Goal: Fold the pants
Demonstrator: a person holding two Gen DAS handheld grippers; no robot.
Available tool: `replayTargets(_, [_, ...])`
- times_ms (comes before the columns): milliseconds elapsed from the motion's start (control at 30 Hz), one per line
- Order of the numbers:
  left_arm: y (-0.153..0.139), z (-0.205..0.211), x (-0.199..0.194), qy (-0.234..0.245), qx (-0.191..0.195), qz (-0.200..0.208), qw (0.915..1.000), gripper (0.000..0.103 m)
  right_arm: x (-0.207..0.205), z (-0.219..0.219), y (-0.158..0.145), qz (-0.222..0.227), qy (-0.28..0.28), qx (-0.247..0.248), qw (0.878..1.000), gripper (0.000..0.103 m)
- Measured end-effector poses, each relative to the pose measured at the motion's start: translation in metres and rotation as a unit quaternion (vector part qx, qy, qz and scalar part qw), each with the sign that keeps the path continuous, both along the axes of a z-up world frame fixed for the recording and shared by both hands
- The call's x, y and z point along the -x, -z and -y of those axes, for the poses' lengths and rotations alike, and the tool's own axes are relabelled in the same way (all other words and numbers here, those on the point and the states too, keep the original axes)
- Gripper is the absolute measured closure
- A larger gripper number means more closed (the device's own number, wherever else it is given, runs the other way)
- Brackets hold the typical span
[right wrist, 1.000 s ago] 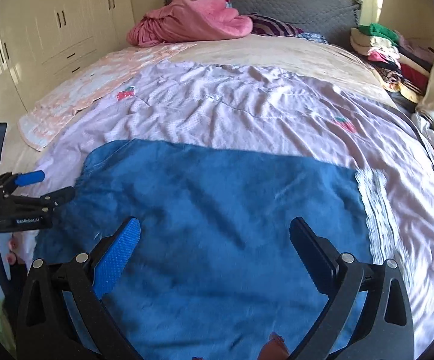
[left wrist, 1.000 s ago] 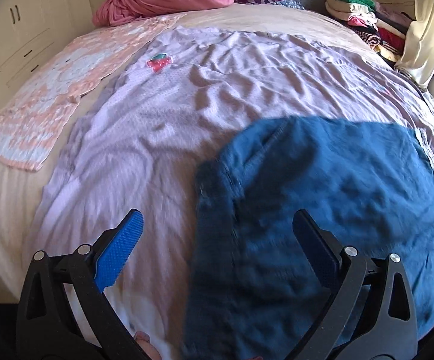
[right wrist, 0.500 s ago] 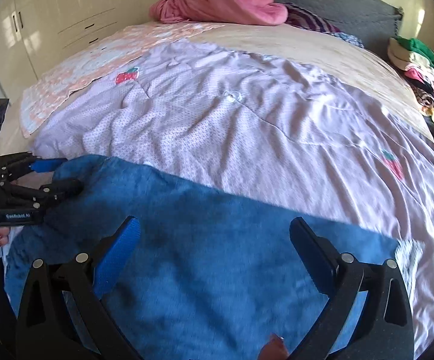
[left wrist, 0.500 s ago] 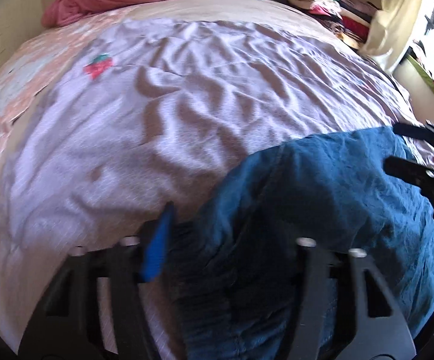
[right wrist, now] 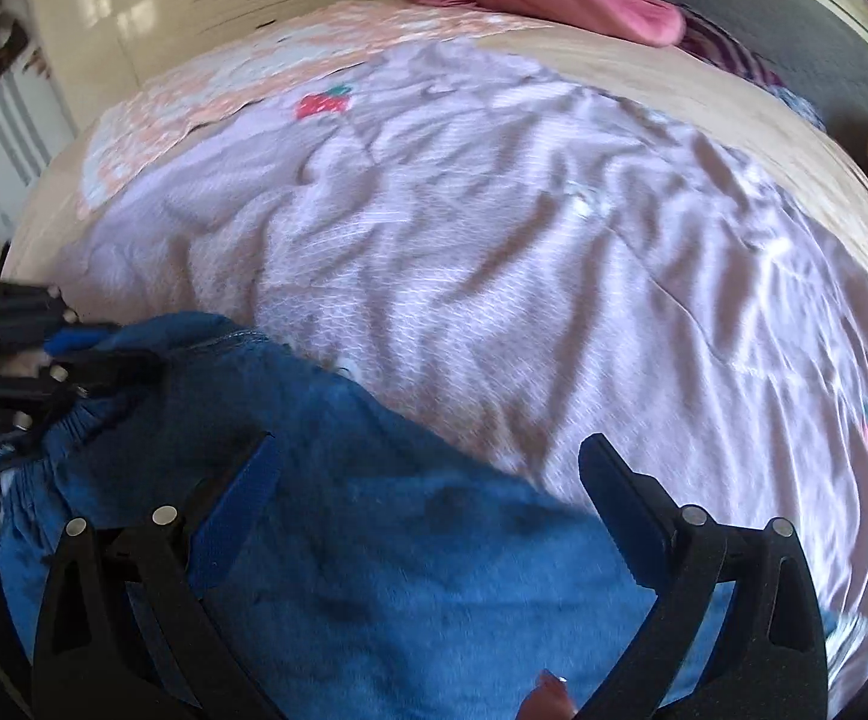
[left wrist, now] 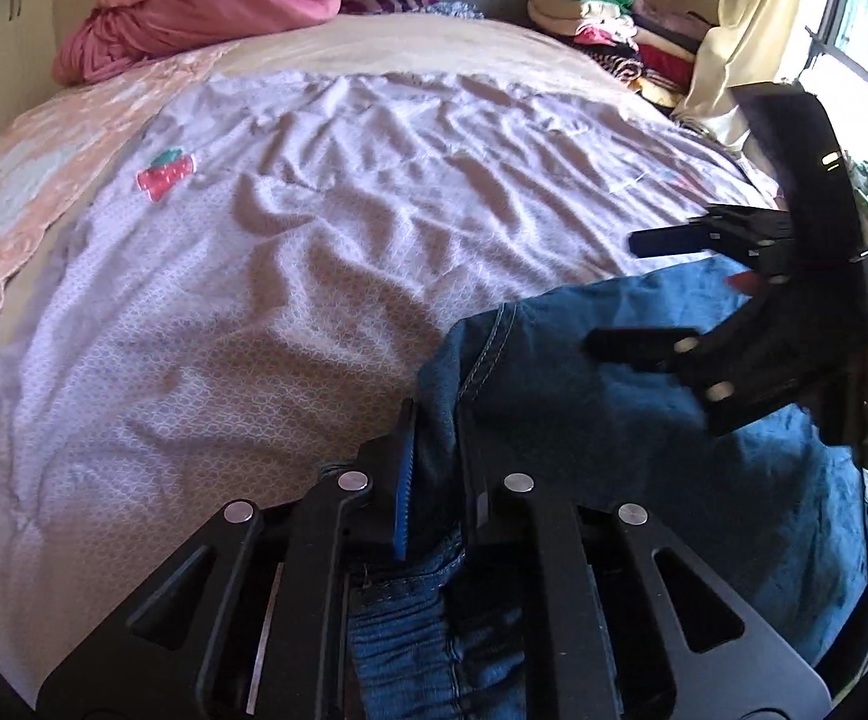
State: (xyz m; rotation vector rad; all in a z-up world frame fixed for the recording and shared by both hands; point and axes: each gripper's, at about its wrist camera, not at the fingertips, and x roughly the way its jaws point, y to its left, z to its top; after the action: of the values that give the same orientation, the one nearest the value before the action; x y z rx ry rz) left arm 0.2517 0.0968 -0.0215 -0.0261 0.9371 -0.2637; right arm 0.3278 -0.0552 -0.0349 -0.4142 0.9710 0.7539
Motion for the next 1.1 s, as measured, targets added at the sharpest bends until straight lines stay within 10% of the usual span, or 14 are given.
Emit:
replayTargets(33, [-0.003,-0.001,0.002,-0.001,0.0,0.006,1.0,0.097,0.001,-0.002,0.002,-0.002,-0.012,0.004,1.0,0.01])
replayTargets(100, [-0.006,-0.001,0.005,0.0,0.001,0.014,0.9999,0.097,0.005,-0.006,0.007,-0.016,-0.035,-0.001,0.999,0.056])
replayTargets(267, [-0.004,0.005,0.006,-0.007,-0.027,0.021,0.9994,0.097,0.018,0.002,-0.002,-0.006,-0.021,-0.011,1.0,0.095])
replayTargets(700, [-0.054,0.017,0.067,-0.014,-0.025,0.122,0.9921,0.097,0.115,0.056,-0.083,0.094,0.002,-0.099,0.991,0.098])
replayTargets(1100, [-0.04,0.027,0.18,-0.017,-0.036,0.133,0.9903,0.097,0.248,0.073,-0.066,0.077,-0.035,-0.107,0.991,0.098])
